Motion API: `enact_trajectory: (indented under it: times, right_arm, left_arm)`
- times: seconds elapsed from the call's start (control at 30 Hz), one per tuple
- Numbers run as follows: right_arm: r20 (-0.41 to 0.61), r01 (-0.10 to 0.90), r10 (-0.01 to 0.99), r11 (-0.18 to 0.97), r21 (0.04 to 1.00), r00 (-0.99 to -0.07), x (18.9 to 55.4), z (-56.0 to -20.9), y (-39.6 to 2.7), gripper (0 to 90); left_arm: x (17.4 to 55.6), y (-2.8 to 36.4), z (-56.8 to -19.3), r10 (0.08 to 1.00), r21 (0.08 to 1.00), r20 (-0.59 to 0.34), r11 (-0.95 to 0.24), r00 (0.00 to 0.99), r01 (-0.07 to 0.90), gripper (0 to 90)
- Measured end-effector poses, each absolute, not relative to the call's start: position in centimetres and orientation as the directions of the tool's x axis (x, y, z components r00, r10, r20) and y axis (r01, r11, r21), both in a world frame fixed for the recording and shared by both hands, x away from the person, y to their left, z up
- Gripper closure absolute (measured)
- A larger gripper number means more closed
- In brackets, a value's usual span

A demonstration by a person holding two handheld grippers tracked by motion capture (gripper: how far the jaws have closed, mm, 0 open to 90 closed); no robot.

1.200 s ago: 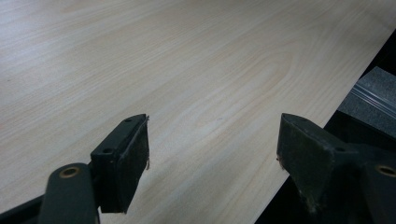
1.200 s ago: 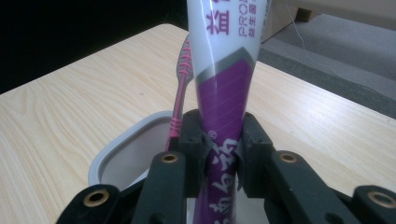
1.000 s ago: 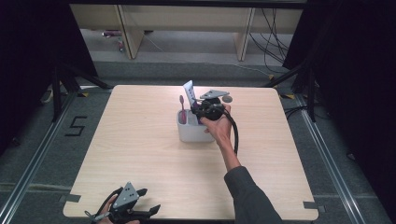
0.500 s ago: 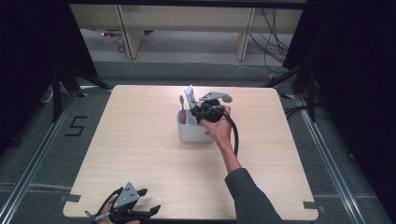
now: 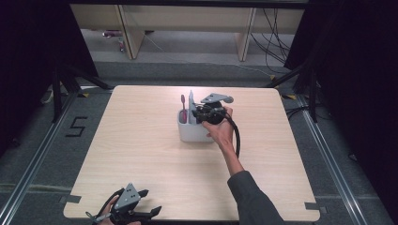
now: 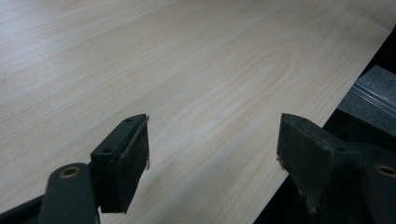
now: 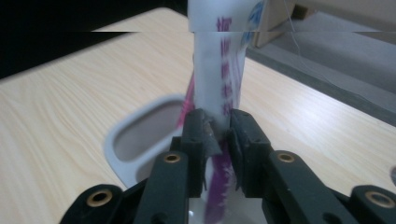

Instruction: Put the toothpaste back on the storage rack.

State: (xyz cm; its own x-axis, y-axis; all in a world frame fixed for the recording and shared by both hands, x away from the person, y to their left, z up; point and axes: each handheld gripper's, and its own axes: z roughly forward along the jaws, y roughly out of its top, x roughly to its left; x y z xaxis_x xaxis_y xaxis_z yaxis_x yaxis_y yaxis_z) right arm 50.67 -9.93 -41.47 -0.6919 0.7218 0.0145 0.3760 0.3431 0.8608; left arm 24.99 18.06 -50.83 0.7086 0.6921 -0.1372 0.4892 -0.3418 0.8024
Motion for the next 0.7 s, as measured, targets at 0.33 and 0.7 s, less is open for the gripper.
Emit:
enact_trajectory:
  times: [0.33, 0.7]
  right_arm:
    - [0.014, 0.378, 0.715, 0.353, 0.856, -0.699, 50.2, -40.2, -10.4, 71.7]
    - [0.015, 0.361, 0.712, 0.338, 0.869, -0.702, 49.3, -39.2, -11.6, 65.2]
  left_arm:
    - [24.9, 18.0, -50.8, 0.692, 0.797, -0.133, -0.351, 0.71, 0.492, 24.8]
    - [24.9, 18.0, -50.8, 0.693, 0.796, -0.132, -0.352, 0.709, 0.492, 24.8]
